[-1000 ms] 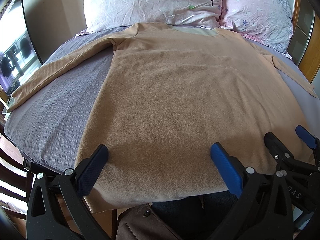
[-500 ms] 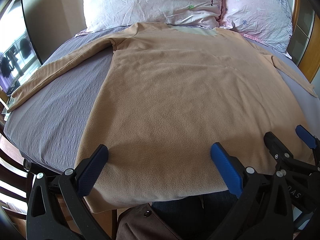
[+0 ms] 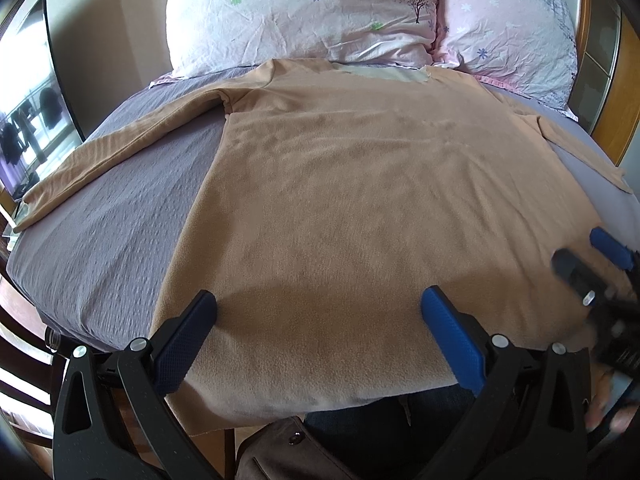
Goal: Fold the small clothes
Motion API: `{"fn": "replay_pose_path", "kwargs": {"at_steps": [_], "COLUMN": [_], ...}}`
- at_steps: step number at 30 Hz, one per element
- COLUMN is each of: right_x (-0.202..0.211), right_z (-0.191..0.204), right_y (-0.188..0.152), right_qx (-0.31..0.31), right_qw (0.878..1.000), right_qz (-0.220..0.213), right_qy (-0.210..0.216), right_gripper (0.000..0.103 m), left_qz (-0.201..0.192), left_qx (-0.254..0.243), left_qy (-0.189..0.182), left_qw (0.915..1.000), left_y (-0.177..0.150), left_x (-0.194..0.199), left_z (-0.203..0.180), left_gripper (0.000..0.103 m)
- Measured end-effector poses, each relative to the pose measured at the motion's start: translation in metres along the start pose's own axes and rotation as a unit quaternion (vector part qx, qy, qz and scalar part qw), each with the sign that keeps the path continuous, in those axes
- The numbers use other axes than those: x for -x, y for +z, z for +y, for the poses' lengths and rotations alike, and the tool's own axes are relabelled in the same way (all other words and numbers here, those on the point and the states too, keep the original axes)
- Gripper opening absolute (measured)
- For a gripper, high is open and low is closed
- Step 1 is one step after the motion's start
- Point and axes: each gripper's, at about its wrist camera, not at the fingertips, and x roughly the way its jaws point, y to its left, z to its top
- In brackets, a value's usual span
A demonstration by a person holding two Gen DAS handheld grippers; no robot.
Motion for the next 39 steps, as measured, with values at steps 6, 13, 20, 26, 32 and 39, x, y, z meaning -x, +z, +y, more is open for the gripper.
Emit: {"fn": "replay_pose_path", "kwargs": {"at_steps": [6, 13, 20, 26, 32, 39], "right_x": [0.037, 0.017, -0.003, -0.006, -0.011, -0.143], "right_z": [-0.161, -0.341, -0.373, -0.366, -0.18, 0.059], "right_y": [0.071, 0.07, 0.058, 0.091, 0.212, 0.209], "right_qx": [-0.214, -0.497, -0.535, -0.463, -0.169, 0.077], "right_qw": [0.969, 0.857, 0.828, 0.859, 0.971, 0.988], "right_qz": [-0.066, -0.012, -0.024, -0.056, -0.133, 0.055], "right_qy": [-0.102, -0.137, -0.166, -0.211, -0.104, 0.12], "right_gripper": [0.082, 0.047, 0.027, 0.002, 0.002, 0.004], "left_qz": [-0.035, -0.119, -0.15, -0.15, -0.159, -0.159], "left_qx": [0.035, 0.089, 0.114, 0.159, 0.26, 0.343], "left_qy": [-0.108, -0.209, -0.2, -0.221, -0.231, -0.174], "left_qw": [0.993, 0.9666, 0.9615, 0.9507, 0.924, 0.9092], "left_y": [0.024, 0.056, 0.072, 0.075, 0.072, 0.06], "left_x": [-0.006, -0.008, -0.018, -0.023, -0.026, -0.023], "left_z": [0.022, 0.048, 0.07, 0.112, 0.176, 0.233], "left_gripper": [0.102, 0.102, 0.102, 0.102, 0.102, 0.102]}}
